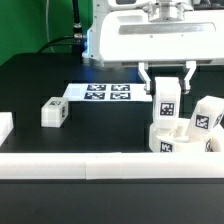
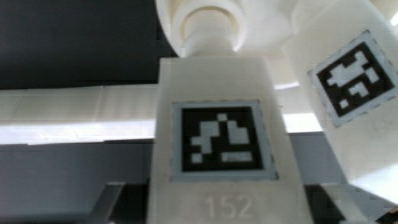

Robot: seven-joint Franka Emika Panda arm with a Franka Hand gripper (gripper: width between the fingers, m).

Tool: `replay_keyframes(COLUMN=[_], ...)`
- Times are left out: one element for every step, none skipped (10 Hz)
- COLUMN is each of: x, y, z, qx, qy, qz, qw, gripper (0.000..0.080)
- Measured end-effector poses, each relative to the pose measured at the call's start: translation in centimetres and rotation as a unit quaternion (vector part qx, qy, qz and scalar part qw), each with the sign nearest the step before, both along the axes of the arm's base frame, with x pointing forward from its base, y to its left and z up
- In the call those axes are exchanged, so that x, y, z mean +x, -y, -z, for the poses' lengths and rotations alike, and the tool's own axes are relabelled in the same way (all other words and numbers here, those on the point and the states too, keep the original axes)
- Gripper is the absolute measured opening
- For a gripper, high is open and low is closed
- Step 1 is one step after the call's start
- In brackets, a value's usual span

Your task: Assemble stool

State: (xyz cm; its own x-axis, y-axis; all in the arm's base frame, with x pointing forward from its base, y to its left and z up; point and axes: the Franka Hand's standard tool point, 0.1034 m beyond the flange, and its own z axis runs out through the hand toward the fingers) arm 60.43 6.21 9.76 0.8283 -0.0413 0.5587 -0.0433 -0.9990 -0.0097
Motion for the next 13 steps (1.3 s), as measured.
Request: replay_keyframes(x=[0.0, -0.1, -0.2, -0.1, -0.1, 0.0, 0.0, 0.0, -0.2, -0.2, -0.2, -0.2, -0.3], y=[0.2, 0.3, 0.2, 0.3, 0.2, 0.1, 0.1, 0.1, 0.1, 0.1, 0.1, 0.1, 0.1], z=[0.1, 0.3, 0.5, 0.7, 0.7, 0.8, 0.8, 0.7, 1.0, 1.1, 1.2, 1.2, 1.0], qx=[-0.002, -0.003, -0.003, -0.005, -0.007, -0.009, -0.01, -0.01, -0.008, -0.008, -0.008, -0.008, -0.006], qy=[-0.001, -0.002, -0.004, 0.001, 0.008, 0.013, 0.017, 0.016, 0.002, -0.001, -0.001, -0.001, -0.009], qz=[-0.001, -0.001, -0.002, -0.002, -0.002, -0.003, -0.004, -0.004, -0.005, -0.006, -0.006, -0.006, -0.006], qw=[1.0, 1.0, 1.0, 1.0, 1.0, 1.0, 1.0, 1.0, 1.0, 1.0, 1.0, 1.0, 1.0], gripper=[0.0337, 0.0337, 0.0337, 0.0337, 0.0337, 0.0337, 0.0337, 0.0337, 0.0419, 0.0419, 0.0564, 0.0624, 0.0642])
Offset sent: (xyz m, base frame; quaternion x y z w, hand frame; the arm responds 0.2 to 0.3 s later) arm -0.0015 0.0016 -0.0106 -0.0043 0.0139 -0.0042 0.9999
